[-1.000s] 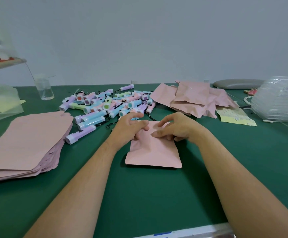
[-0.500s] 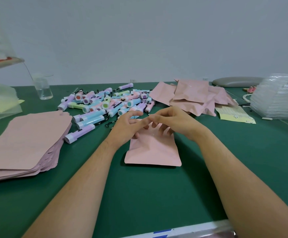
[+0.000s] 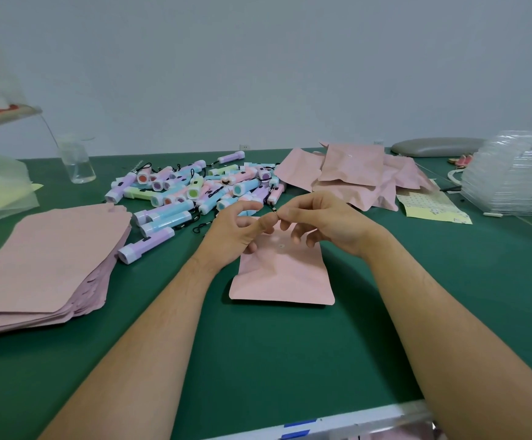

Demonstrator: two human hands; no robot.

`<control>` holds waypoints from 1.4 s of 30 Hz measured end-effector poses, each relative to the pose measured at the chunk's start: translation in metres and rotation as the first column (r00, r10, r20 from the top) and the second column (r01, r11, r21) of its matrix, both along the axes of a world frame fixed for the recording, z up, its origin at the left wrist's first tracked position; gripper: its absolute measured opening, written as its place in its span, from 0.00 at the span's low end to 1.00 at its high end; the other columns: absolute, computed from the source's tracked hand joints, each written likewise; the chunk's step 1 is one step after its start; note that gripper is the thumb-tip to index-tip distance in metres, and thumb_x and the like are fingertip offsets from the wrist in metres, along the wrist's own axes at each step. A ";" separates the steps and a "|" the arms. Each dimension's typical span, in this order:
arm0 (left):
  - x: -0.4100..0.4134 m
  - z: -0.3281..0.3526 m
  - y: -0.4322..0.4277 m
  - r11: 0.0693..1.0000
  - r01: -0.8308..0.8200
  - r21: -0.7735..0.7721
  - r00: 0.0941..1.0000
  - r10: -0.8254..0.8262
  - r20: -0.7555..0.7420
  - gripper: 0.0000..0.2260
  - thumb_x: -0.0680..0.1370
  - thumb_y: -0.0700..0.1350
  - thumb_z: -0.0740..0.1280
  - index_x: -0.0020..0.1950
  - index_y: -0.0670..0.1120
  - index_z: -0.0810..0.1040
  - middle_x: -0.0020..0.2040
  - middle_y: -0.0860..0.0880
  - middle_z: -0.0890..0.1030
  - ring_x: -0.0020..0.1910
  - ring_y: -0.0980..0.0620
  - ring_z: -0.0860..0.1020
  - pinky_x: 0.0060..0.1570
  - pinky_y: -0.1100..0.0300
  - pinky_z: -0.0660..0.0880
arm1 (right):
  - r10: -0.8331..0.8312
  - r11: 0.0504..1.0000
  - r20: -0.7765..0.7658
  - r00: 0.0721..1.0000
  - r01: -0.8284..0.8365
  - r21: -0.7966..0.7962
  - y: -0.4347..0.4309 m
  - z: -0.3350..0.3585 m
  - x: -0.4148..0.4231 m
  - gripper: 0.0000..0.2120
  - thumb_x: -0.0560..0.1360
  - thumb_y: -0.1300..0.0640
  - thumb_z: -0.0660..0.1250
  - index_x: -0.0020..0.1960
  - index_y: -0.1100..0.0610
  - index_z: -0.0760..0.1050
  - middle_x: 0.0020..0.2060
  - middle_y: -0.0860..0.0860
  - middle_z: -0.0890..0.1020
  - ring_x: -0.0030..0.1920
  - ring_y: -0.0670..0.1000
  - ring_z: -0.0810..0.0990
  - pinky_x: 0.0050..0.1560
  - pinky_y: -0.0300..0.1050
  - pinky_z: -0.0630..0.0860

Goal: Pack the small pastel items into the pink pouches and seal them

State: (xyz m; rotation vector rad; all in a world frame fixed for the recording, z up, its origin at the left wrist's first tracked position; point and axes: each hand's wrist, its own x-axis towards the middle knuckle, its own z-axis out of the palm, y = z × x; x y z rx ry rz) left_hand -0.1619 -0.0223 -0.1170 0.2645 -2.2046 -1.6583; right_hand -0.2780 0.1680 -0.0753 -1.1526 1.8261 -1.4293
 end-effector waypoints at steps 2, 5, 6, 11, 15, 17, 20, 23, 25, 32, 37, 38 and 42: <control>0.000 -0.001 -0.001 1.000 0.008 0.012 1.000 -0.008 -0.004 0.35 0.69 0.66 0.73 0.70 0.49 0.74 0.48 0.49 0.89 0.28 0.54 0.76 0.35 0.63 0.79 | -0.003 1.000 0.005 1.000 0.003 0.008 -0.001 -0.001 -0.001 0.09 0.79 0.49 0.72 0.52 0.53 0.86 0.45 0.51 0.85 0.38 0.51 0.81 0.34 0.40 0.73; -0.001 -0.001 -0.001 1.000 0.006 0.023 1.000 -0.006 -0.003 0.34 0.69 0.66 0.75 0.69 0.50 0.74 0.48 0.48 0.89 0.29 0.54 0.75 0.35 0.63 0.78 | 0.001 0.999 0.017 1.000 -0.001 0.035 -0.001 -0.001 -0.002 0.07 0.80 0.50 0.72 0.48 0.53 0.84 0.43 0.50 0.83 0.37 0.51 0.80 0.33 0.40 0.71; -0.001 -0.002 -0.002 1.000 0.005 0.027 1.000 -0.004 -0.002 0.34 0.69 0.65 0.75 0.69 0.50 0.75 0.48 0.48 0.89 0.29 0.54 0.75 0.35 0.63 0.78 | 0.008 0.999 0.018 1.000 -0.009 0.048 -0.001 -0.002 -0.002 0.07 0.80 0.51 0.71 0.47 0.53 0.83 0.42 0.50 0.82 0.36 0.51 0.79 0.32 0.40 0.70; -0.002 -0.005 -0.004 1.000 -0.017 0.018 1.000 0.017 0.003 0.29 0.72 0.63 0.77 0.67 0.51 0.76 0.47 0.47 0.89 0.29 0.55 0.76 0.35 0.62 0.78 | -0.174 0.983 0.035 0.984 0.176 -0.052 0.009 0.010 -0.013 0.06 0.81 0.55 0.70 0.45 0.55 0.81 0.38 0.49 0.81 0.29 0.50 0.77 0.27 0.39 0.67; -0.003 -0.005 -0.003 0.999 -0.036 0.004 0.999 0.036 0.007 0.29 0.73 0.64 0.76 0.67 0.51 0.77 0.47 0.50 0.89 0.29 0.56 0.77 0.35 0.64 0.78 | -0.855 0.512 -0.071 0.514 0.813 -0.279 0.037 0.010 -0.047 0.11 0.80 0.58 0.62 0.38 0.53 0.75 0.32 0.45 0.78 0.31 0.49 0.72 0.34 0.42 0.66; -0.002 -0.005 -0.002 0.999 -0.048 -0.003 0.999 0.048 0.001 0.28 0.74 0.64 0.75 0.68 0.49 0.77 0.46 0.51 0.89 0.30 0.57 0.79 0.35 0.63 0.78 | -0.948 0.221 -0.278 0.153 0.948 -0.231 0.059 -0.004 -0.071 0.10 0.82 0.55 0.60 0.47 0.54 0.79 0.42 0.51 0.81 0.42 0.57 0.77 0.43 0.46 0.68; -0.002 -0.004 -0.002 0.998 -0.054 0.008 0.999 0.054 -0.006 0.27 0.75 0.63 0.75 0.67 0.48 0.78 0.46 0.51 0.89 0.33 0.58 0.82 0.34 0.63 0.78 | -0.876 0.118 -0.474 0.090 0.993 -0.029 0.088 -0.024 -0.100 0.11 0.85 0.53 0.61 0.59 0.56 0.81 0.54 0.60 0.83 0.55 0.64 0.81 0.48 0.53 0.72; 0.000 -0.003 -0.002 0.998 -0.059 0.026 0.998 0.060 -0.019 0.27 0.75 0.63 0.74 0.67 0.48 0.78 0.46 0.51 0.89 0.38 0.56 0.85 0.32 0.64 0.77 | -0.826 0.127 -0.539 0.166 0.986 0.110 0.101 -0.030 -0.115 0.12 0.83 0.54 0.65 0.64 0.56 0.79 0.60 0.61 0.82 0.60 0.65 0.80 0.54 0.55 0.74; -0.001 -0.002 -0.002 0.998 -0.056 0.030 0.998 0.057 -0.023 0.26 0.75 0.62 0.75 0.67 0.48 0.79 0.46 0.50 0.89 0.37 0.55 0.84 0.32 0.64 0.77 | -0.811 0.131 -0.553 0.191 0.981 0.146 0.100 -0.032 -0.118 0.13 0.83 0.54 0.65 0.65 0.58 0.77 0.61 0.61 0.81 0.61 0.64 0.80 0.55 0.54 0.75; -0.001 -0.004 -0.001 0.999 -0.047 0.023 0.998 0.048 -0.035 0.23 0.77 0.58 0.76 0.67 0.49 0.78 0.46 0.51 0.89 0.33 0.61 0.81 0.33 0.66 0.77 | -0.795 0.086 -0.582 0.171 0.981 0.172 0.095 -0.031 -0.120 0.15 0.78 0.58 0.69 0.64 0.60 0.76 0.61 0.62 0.81 0.62 0.65 0.80 0.57 0.55 0.76; -0.002 -0.005 -0.002 0.999 -0.042 0.027 0.999 0.043 -0.022 0.21 0.77 0.57 0.77 0.66 0.50 0.78 0.46 0.50 0.89 0.32 0.56 0.78 0.35 0.64 0.77 | -0.805 0.075 -0.561 0.193 0.971 0.227 0.098 -0.025 -0.124 0.23 0.73 0.57 0.73 0.66 0.59 0.74 0.61 0.62 0.80 0.62 0.65 0.80 0.53 0.53 0.73; -0.002 -0.006 -0.003 0.999 -0.046 0.026 0.999 0.046 -0.022 0.21 0.77 0.56 0.77 0.66 0.50 0.79 0.45 0.50 0.88 0.31 0.56 0.78 0.35 0.64 0.77 | -0.806 0.072 -0.556 0.202 0.966 0.247 0.099 -0.023 -0.125 0.24 0.73 0.56 0.74 0.67 0.59 0.74 0.61 0.62 0.80 0.62 0.65 0.79 0.53 0.54 0.74; -0.004 -0.008 -0.005 0.993 -0.104 0.046 0.992 0.107 -0.063 0.21 0.76 0.56 0.79 0.64 0.49 0.81 0.46 0.51 0.87 0.32 0.56 0.80 0.35 0.64 0.78 | -0.810 0.067 -0.534 0.243 0.943 0.327 0.106 -0.017 -0.131 0.22 0.70 0.58 0.76 0.62 0.60 0.76 0.53 0.62 0.80 0.58 0.64 0.80 0.47 0.53 0.74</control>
